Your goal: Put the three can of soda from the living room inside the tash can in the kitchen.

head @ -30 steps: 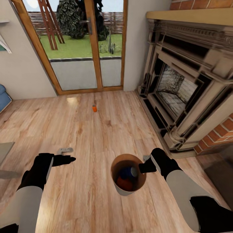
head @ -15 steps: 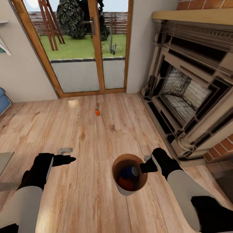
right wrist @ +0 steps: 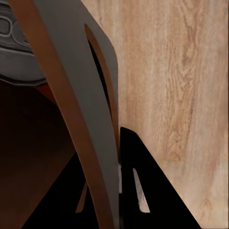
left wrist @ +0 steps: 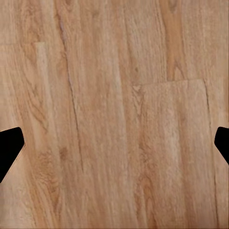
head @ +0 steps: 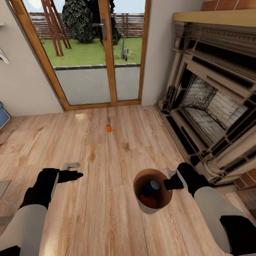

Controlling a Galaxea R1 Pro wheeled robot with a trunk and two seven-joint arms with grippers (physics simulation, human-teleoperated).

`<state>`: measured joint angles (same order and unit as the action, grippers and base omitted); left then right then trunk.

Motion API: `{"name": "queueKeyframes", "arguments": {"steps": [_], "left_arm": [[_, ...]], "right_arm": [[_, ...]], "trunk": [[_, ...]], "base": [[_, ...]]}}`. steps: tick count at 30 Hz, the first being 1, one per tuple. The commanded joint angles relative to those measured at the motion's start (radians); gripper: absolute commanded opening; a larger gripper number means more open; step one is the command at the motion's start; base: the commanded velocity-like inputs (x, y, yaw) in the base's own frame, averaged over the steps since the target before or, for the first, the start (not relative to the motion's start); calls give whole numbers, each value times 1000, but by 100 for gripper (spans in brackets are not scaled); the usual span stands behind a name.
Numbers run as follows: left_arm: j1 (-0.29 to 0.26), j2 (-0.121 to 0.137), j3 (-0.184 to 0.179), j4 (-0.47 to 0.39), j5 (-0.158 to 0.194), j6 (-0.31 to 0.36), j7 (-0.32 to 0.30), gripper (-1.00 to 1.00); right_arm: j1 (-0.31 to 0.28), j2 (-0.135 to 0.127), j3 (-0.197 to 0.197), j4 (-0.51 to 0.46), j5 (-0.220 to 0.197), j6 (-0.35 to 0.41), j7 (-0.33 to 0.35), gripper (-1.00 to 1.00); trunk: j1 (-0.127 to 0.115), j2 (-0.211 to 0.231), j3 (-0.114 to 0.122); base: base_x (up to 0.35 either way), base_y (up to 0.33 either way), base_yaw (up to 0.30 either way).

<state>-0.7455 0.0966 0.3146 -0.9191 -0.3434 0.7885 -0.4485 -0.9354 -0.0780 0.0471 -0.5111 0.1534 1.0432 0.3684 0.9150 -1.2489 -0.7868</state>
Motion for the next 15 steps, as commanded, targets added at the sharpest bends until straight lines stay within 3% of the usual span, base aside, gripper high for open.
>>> {"name": "queueKeyframes", "arguments": {"steps": [1,15], "left_arm": [[0,0,0,0,0,0,0,100],[-7,-2,0,76,2,-3,24,100]], "right_arm": [[0,-1,-2,0,-26,4,7,-100],[-1,3,0,0,-26,4,4,-100]], "trunk": [[0,0,0],[0,0,0]], "base": [[321,101,0],[324,62,0]]}}
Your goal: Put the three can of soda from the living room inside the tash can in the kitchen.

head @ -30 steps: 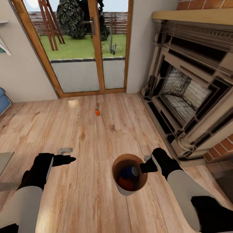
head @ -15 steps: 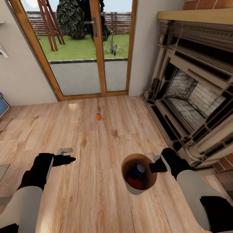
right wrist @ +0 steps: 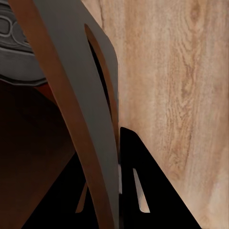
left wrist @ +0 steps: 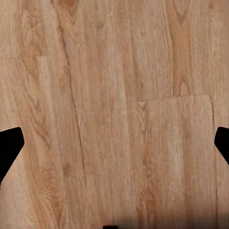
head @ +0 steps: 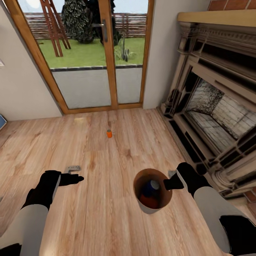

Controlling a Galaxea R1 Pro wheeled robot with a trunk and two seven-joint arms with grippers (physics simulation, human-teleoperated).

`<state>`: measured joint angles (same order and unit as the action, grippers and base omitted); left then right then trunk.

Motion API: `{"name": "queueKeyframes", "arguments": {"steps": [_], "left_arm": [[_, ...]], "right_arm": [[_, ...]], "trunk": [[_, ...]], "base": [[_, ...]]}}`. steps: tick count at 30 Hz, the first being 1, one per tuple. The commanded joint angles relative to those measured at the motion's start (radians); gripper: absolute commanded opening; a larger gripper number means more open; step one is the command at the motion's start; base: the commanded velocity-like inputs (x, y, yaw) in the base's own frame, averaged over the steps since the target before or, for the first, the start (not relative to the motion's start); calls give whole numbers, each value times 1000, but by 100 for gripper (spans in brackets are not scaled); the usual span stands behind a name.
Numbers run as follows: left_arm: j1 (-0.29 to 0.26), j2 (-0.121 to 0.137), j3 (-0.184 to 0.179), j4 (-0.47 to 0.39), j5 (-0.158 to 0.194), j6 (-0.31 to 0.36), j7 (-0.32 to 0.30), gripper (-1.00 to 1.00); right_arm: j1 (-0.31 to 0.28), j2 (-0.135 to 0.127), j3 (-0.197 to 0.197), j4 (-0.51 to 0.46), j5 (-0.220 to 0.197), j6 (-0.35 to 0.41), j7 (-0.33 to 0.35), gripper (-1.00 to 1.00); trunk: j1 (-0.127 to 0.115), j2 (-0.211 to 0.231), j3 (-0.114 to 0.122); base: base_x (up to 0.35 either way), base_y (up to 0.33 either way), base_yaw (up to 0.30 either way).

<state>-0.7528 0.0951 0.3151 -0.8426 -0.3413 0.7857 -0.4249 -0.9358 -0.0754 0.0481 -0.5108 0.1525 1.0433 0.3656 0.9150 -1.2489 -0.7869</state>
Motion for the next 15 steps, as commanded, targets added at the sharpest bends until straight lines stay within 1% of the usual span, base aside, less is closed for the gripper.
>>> {"name": "queueKeyframes", "arguments": {"steps": [1,9,15], "left_arm": [[0,0,0,2,1,0,1,100],[0,0,0,0,2,1,-3,100],[0,0,1,1,2,2,-5,100]], "right_arm": [[0,2,-1,0,-25,4,6,-100],[0,6,-1,0,-25,4,4,-100],[0,-2,-2,0,-27,4,4,-100]], "trunk": [[0,0,0],[0,0,0],[0,0,0]], "base": [[328,6,0],[328,2,0],[329,0,0]]}}
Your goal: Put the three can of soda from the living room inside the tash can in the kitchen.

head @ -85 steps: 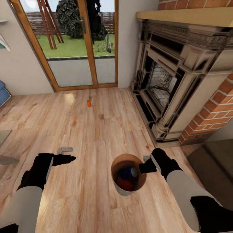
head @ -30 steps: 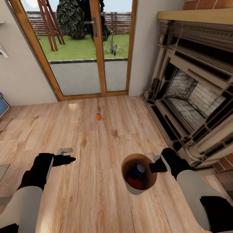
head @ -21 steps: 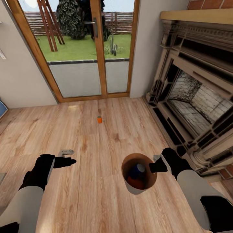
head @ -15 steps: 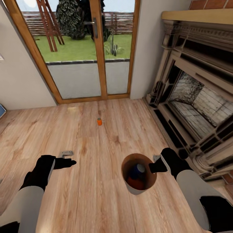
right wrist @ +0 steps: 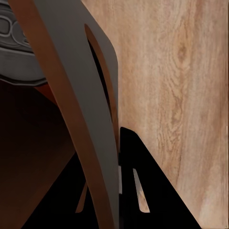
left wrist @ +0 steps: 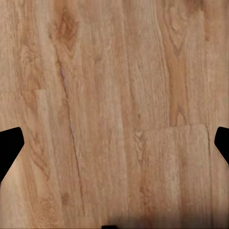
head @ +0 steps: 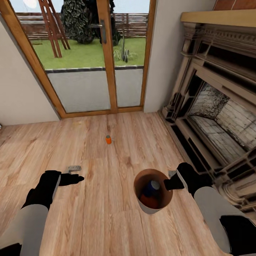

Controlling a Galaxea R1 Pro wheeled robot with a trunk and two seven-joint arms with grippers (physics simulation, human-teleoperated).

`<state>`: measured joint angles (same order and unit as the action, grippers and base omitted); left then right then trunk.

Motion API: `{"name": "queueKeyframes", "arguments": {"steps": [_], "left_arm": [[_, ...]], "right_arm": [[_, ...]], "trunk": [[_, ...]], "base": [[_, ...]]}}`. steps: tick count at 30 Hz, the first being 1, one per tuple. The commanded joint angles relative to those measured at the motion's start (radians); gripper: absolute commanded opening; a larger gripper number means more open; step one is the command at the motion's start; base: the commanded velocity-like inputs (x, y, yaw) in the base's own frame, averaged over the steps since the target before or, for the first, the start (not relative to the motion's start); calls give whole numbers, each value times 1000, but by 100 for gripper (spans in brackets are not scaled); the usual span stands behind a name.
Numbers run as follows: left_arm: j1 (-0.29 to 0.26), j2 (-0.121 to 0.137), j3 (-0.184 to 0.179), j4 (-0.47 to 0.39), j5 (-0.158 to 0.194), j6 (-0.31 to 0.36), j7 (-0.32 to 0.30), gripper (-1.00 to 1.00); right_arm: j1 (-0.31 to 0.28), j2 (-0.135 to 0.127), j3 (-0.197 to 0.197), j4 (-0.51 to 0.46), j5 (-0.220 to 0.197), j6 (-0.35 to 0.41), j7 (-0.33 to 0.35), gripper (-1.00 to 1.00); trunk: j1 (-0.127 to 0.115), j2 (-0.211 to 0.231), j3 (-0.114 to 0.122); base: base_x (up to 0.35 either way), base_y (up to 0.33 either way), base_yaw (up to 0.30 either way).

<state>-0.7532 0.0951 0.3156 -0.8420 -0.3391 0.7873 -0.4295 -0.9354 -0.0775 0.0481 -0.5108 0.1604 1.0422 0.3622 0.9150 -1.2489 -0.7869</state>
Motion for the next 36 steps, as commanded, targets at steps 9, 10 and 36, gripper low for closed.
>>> {"name": "queueKeyframes", "arguments": {"steps": [9,10,36], "left_arm": [[0,0,0,4,0,0,1,100],[0,0,0,4,0,0,1,100],[0,-2,-1,4,-1,0,5,100]], "right_arm": [[0,2,-2,-1,-35,5,7,-100],[0,2,-2,-1,-35,5,7,-100],[1,5,-1,-2,-33,5,7,-100]], "trunk": [[0,0,0],[0,0,0],[0,0,0]], "base": [[328,0,0],[329,0,0],[329,0,0]]}}
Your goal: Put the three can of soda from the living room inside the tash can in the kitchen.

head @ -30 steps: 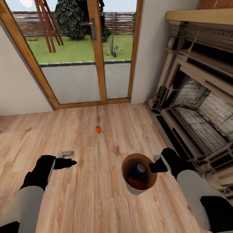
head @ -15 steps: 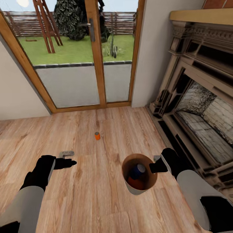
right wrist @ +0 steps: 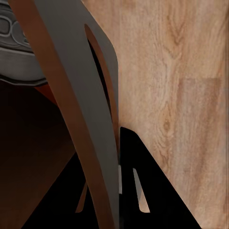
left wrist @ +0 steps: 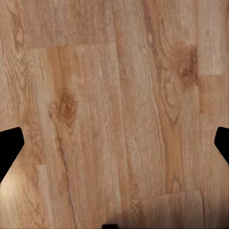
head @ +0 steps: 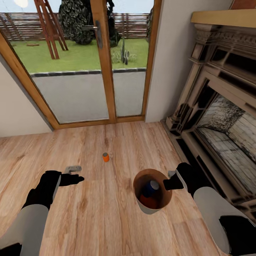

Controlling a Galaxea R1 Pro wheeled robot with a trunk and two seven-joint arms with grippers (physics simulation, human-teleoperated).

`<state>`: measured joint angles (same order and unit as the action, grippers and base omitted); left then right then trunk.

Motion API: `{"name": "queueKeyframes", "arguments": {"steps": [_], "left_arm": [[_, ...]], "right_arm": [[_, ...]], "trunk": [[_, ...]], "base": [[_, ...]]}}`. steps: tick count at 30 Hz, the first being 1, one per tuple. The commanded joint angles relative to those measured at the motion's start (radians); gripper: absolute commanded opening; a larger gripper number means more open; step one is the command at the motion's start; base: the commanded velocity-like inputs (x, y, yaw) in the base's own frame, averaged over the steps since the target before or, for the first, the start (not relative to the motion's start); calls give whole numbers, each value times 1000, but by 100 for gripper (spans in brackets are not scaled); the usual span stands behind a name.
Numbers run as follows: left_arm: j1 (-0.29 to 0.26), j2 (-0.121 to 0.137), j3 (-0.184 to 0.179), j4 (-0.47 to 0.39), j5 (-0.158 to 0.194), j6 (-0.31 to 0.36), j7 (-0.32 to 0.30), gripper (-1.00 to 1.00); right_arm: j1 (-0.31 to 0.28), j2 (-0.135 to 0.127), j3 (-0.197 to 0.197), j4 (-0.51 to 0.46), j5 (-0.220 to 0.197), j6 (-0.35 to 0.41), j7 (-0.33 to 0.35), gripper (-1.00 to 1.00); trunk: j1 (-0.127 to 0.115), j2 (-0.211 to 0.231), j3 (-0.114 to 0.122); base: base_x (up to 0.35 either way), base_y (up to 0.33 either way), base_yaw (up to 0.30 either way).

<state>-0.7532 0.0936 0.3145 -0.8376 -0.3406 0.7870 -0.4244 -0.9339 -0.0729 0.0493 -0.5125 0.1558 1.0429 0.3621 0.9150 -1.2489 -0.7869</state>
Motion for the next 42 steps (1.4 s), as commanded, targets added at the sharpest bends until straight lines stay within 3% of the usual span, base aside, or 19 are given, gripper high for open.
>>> {"name": "queueKeyframes", "arguments": {"steps": [1,34,36,39,42], "left_arm": [[0,0,0,0,0,0,1,100],[0,-7,0,1,-1,0,0,100],[0,-8,-6,1,-1,1,-2,100],[0,-11,-58,1,-2,1,0,100],[0,-12,-75,2,-2,0,1,100]], "right_arm": [[0,0,-2,0,-29,4,7,-100],[1,-8,-4,0,-28,4,6,-100],[0,-8,-3,0,-28,4,6,-100],[1,-8,-2,1,-28,4,6,-100],[1,-9,-2,1,-28,4,6,-100]], "trunk": [[0,0,0],[0,0,0],[0,0,0],[0,0,0],[0,0,0]], "base": [[329,0,0],[329,0,0],[329,0,0],[329,0,0],[329,0,0]]}}
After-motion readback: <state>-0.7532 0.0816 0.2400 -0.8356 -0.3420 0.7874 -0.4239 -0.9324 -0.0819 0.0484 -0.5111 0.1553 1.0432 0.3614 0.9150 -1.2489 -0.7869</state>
